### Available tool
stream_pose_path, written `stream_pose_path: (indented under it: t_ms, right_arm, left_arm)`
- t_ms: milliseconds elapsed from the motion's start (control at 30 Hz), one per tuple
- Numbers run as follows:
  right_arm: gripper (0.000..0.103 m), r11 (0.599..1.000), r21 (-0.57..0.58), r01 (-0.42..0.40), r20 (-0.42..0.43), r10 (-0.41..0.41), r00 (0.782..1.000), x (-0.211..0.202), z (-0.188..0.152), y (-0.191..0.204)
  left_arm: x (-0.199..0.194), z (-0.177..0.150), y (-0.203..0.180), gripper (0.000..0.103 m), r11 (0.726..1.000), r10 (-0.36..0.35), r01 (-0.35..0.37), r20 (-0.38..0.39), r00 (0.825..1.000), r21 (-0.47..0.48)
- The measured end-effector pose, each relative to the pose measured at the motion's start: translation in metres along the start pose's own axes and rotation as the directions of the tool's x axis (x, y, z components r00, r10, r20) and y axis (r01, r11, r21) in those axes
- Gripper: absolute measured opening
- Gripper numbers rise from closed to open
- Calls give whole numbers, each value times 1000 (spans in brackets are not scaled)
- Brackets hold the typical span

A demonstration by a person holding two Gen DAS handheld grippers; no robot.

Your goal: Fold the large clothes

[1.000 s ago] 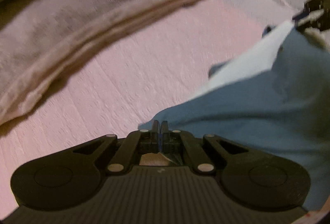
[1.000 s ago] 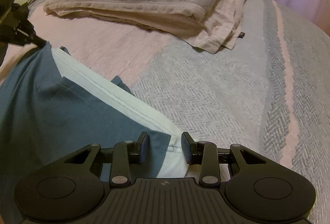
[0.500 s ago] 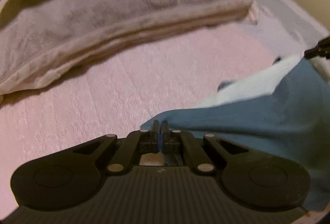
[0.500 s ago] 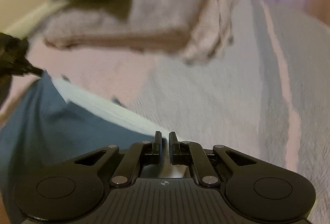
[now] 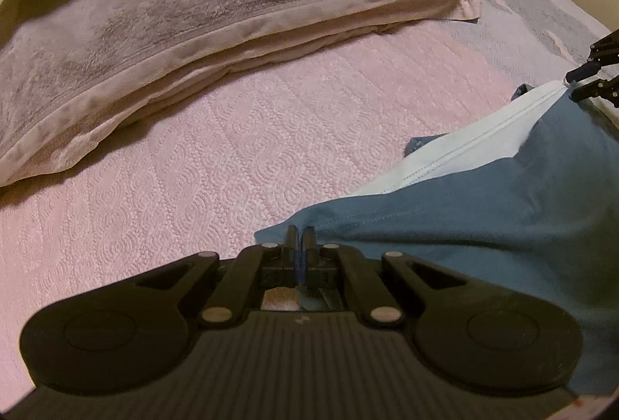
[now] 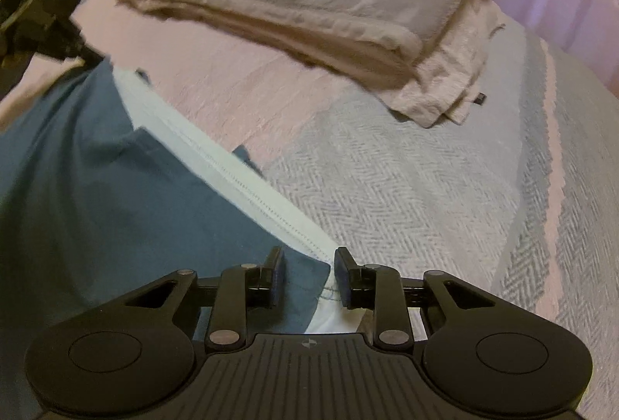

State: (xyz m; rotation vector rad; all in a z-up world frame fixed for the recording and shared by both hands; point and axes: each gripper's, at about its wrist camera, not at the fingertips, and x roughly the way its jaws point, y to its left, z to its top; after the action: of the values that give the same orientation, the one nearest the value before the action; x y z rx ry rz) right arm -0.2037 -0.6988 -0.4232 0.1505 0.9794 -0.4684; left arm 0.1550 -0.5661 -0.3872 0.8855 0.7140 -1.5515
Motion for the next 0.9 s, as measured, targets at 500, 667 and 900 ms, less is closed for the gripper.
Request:
stream_pose_path:
  t_ms: [500, 667, 900]
  right_arm:
    - [0, 959, 212, 186, 30, -197, 980, 13, -25, -17]
    - [0, 937, 248, 246, 135, -285, 949, -8, -24, -10]
    - [5, 891, 325, 316, -108, -297, 949, 16, -25, -21]
  left_arm:
    - [3, -1, -2, 0, 996, 49, -45, 48, 998, -79]
    - [-17, -12, 20, 0, 965, 149, -115, 134, 980, -234]
    - [-24, -24, 26, 9, 928, 108, -76, 68, 992, -365]
